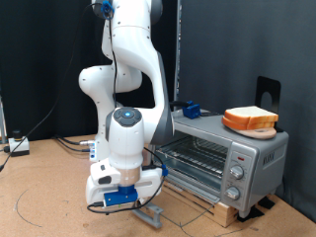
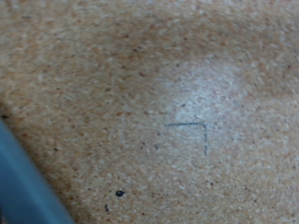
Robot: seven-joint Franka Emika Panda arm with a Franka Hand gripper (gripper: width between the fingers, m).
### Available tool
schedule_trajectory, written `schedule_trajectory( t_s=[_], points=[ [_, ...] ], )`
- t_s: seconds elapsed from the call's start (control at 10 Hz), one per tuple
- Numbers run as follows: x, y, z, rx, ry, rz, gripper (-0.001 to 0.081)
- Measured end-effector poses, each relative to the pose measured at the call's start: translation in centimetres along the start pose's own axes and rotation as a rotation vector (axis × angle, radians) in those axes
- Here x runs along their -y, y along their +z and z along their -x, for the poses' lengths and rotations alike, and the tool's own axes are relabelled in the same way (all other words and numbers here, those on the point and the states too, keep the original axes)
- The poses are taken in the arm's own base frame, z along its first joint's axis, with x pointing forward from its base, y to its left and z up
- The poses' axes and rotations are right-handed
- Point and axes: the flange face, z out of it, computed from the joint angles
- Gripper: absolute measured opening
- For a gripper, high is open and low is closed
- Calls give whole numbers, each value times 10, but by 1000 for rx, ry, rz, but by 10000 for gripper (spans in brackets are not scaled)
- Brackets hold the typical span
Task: Make a piece of toast with the oven
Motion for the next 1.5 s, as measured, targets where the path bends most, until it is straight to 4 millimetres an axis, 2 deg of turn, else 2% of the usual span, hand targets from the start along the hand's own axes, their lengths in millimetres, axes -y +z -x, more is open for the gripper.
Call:
schedule_trajectory(
  t_s=[0.3,0.8,0.9,1.1,1.3,1.5],
  points=[
    [-10,-12,-9,-26,50,-26,807],
    [-35,-67,-11,44,16,-100,807],
    [-35,-66,-11,45,17,-100,807],
    [-27,-71,0,157,-61,-210,807],
    [-24,-95,14,287,-179,-352,807],
    [-24,-121,22,310,-246,-421,807]
  ],
)
